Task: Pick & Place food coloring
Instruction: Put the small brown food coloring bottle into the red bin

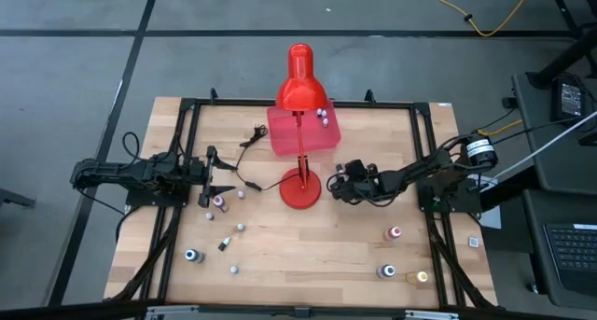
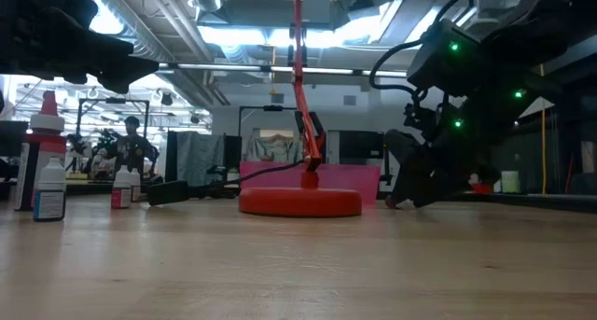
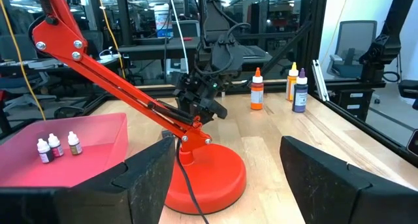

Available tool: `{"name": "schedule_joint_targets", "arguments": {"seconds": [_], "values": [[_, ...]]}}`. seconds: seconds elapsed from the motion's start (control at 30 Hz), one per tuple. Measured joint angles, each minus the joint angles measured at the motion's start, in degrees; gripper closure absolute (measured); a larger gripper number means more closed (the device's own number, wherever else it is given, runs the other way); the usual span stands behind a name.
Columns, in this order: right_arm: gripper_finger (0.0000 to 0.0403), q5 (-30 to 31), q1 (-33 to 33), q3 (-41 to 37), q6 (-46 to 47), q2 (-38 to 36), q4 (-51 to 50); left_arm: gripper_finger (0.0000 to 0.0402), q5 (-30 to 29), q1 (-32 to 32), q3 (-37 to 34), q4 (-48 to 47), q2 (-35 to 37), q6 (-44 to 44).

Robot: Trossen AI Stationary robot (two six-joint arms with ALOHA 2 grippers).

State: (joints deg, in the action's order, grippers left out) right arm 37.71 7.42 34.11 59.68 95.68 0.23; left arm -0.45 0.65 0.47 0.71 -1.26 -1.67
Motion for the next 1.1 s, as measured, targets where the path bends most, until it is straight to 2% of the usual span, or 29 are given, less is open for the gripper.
{"name": "schedule_joint_targets", "arguments": {"seconds": [0.13, 0.33, 0.83, 1.1], "values": [[0.0181, -0.66, -0.98, 0.05, -0.03, 0.05, -0.03, 0.0129, 0.01, 0.02, 0.01, -0.02, -0.01, 0.01], [0.0212, -1.73, -2.5, 2.45, -3.41, 2.65, -0.32, 0.0128, 0.0, 0.01, 0.01, 0.02, -0.02, 0.0], [0.0277, -2.54, -2.45, 2.6, -2.93, 2.93, -0.2, 0.013, 0.04, 0.01, -0.02, 0.26, -0.02, 0.0], [0.0282, -2.86, -2.38, 2.6, -2.89, 2.95, -0.21, 0.0128, 0.02, 0.01, -0.02, 0.29, -0.01, 0.0]]}}
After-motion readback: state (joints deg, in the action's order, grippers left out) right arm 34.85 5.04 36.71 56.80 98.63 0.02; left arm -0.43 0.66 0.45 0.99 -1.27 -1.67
